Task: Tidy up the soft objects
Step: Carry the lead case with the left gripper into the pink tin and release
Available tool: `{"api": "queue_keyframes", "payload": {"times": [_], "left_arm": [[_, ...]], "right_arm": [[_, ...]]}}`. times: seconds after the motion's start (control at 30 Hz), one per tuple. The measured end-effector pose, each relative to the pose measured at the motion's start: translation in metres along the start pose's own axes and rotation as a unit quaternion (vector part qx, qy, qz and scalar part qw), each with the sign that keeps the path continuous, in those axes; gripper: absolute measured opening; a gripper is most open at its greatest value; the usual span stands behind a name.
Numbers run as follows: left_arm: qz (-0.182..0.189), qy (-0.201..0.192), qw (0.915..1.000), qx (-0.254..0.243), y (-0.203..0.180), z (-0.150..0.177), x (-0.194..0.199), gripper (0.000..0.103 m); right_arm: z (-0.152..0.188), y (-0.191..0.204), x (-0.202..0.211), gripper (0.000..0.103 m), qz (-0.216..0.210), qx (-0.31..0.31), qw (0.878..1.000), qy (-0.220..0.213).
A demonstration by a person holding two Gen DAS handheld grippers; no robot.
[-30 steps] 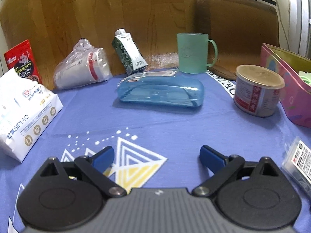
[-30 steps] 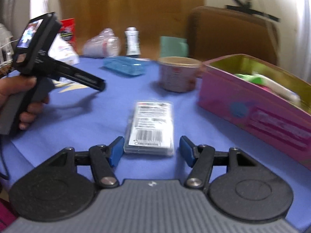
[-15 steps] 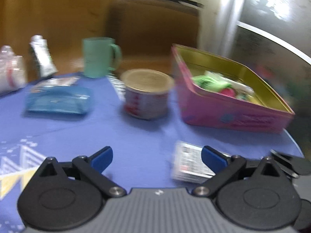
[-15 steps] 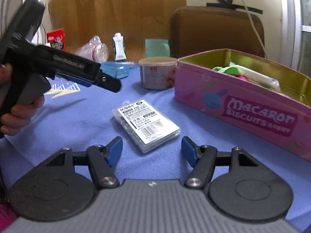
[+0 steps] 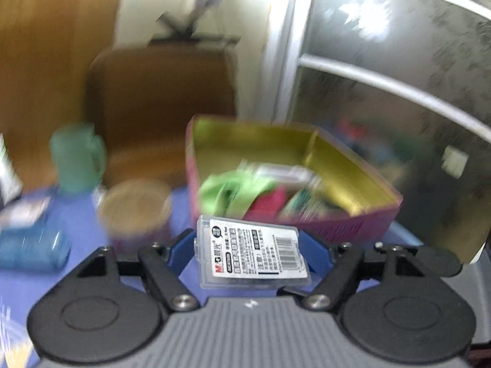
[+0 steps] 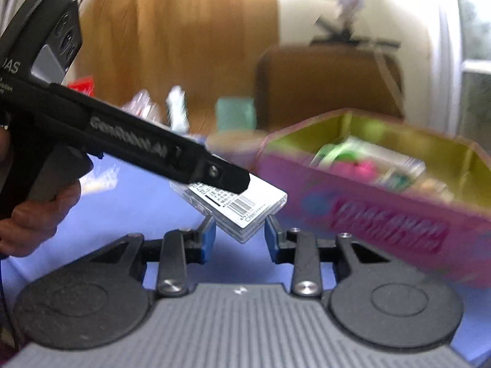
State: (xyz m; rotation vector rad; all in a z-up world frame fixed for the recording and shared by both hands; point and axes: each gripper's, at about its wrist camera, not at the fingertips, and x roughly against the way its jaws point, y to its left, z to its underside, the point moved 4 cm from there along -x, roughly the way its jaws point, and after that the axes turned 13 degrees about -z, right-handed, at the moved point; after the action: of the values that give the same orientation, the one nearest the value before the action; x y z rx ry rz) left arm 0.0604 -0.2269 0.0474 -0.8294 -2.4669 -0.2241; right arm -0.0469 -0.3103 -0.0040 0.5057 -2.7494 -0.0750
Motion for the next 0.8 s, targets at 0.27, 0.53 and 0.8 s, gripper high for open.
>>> {"api": "queue_keyframes", "payload": {"times": [0.27,0.53,0.8], "left_arm": [[0.041,-0.006,0.9986,-0.032,-0.055,-0.054,-0.072,0.076],[0.004,0.024,0.9997,0.006,-0.057,-0.059,-0.113,0.091],[-0.022,-0.029,0.9993,0.001,-0.020,-0.043,-0.053,0.093]], "right_arm": [[-0.024,-0.074,0.004,0.037,0.102,-0.035,0.994,-0.006],[-0.026,-0.138,-0.022,0.036,0.221,-0.056,0.974,0.011],[-0.019,-0.132,0.009,0.036,0.221,-0.103,0.967,-0.074]]}}
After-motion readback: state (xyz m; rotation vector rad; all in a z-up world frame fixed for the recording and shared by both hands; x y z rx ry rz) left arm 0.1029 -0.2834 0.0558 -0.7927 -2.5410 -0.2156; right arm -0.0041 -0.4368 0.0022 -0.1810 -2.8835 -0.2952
